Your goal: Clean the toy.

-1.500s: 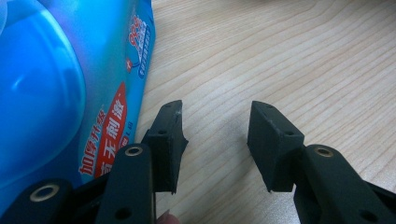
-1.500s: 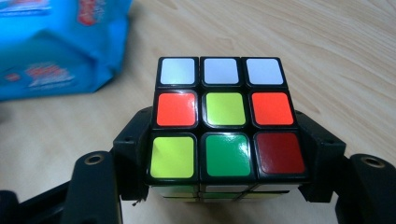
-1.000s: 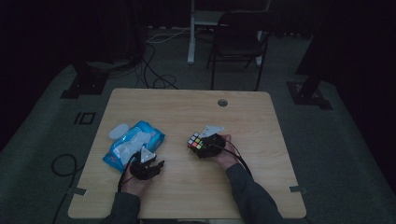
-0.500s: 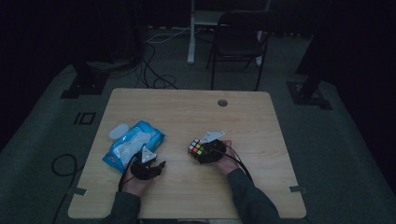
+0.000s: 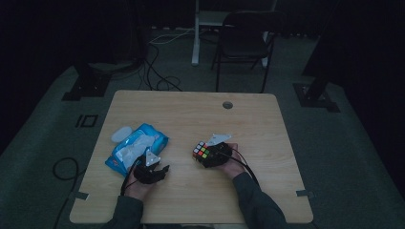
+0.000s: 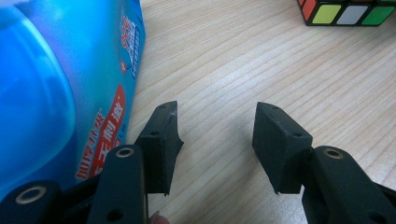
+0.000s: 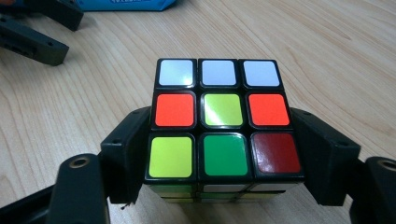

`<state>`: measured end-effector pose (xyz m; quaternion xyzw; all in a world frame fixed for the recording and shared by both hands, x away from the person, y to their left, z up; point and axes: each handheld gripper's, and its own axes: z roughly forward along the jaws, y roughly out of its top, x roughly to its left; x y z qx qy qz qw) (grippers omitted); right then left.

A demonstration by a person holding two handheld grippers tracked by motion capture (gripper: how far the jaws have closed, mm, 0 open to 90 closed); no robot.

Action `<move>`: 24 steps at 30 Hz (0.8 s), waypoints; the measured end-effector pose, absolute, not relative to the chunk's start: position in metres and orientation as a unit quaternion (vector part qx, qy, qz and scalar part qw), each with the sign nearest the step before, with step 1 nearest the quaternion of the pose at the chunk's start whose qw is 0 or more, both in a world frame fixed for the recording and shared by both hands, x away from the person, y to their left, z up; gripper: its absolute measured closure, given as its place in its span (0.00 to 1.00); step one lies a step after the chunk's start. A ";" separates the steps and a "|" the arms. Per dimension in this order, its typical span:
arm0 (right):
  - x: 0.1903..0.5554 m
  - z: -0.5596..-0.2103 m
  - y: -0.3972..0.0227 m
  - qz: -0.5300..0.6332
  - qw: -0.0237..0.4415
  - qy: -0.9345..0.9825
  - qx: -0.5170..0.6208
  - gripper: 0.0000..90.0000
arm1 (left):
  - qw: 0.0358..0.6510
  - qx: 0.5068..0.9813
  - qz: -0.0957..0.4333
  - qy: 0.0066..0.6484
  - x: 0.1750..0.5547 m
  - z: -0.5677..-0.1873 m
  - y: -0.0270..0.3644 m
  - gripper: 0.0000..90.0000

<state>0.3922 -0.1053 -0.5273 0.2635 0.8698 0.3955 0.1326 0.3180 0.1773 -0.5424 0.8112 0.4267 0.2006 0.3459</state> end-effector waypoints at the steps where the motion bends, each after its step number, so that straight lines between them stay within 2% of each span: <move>1: 0.392 -0.527 -0.105 0.395 0.133 0.870 0.263 0.29 | 0.349 0.811 0.198 0.426 0.317 -0.540 0.177 0.57; 9: 0.391 -0.524 -0.107 0.401 0.140 0.866 0.263 0.29 | 0.373 0.803 0.228 0.405 0.310 -0.494 0.188 0.61; 17: 0.389 -0.519 -0.109 0.412 0.139 0.862 0.260 0.29 | 0.348 0.785 0.276 0.432 0.316 -0.466 0.229 0.72; 21: 0.388 -0.517 -0.110 0.416 0.142 0.860 0.258 0.29 | 0.333 0.783 0.277 0.447 0.324 -0.467 0.240 0.70; 24: 0.387 -0.517 -0.110 0.416 0.143 0.860 0.258 0.29 | 0.332 0.791 0.269 0.438 0.328 -0.470 0.238 0.64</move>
